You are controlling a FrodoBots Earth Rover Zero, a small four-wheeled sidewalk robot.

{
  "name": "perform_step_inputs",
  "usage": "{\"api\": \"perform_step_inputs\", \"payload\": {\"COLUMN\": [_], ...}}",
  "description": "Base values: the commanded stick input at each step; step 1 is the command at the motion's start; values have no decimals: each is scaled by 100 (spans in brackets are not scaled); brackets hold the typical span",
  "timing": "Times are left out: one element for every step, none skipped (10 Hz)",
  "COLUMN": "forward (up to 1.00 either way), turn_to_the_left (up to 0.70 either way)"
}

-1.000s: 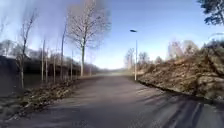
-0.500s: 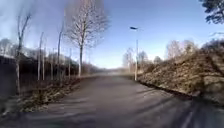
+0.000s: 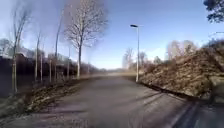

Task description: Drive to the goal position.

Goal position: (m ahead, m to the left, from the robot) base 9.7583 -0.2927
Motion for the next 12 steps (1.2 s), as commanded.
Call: {"api": "perform_step_inputs", "payload": {"forward": [100,100,100,100,100,100,100,100,100,100,100,100], "turn_to_the_left": [40,40,40,40,40,0,0,0,0,0,0,0]}}
